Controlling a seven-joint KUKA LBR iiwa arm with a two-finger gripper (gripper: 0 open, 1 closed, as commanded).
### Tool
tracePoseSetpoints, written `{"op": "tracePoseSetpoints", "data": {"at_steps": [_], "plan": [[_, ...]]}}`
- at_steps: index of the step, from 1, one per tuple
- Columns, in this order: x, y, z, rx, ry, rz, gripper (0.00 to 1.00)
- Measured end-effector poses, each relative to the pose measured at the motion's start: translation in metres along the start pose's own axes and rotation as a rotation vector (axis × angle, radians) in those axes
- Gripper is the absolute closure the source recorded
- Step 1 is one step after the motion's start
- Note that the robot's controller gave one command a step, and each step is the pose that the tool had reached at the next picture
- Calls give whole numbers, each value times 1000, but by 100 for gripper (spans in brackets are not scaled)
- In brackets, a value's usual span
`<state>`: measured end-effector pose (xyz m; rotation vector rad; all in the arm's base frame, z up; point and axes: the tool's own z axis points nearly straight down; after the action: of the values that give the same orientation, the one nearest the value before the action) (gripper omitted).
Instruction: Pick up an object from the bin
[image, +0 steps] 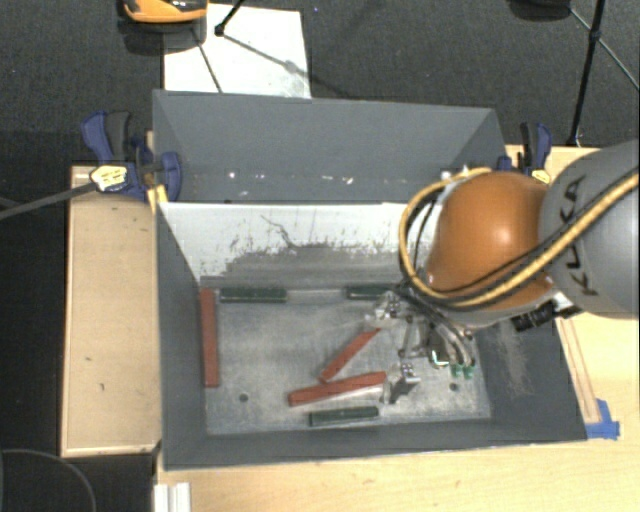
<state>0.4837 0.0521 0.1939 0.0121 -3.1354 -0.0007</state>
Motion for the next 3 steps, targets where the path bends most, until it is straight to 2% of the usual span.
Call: {"op": "tracePoseSetpoints", "data": {"at_steps": [1,2,3], "plan": [[-2,0,-4,-1,-8,2,0],[-23,-12,43,-2,-14,73,0],[-40,-10,118,-3,-19,100,100]]}}
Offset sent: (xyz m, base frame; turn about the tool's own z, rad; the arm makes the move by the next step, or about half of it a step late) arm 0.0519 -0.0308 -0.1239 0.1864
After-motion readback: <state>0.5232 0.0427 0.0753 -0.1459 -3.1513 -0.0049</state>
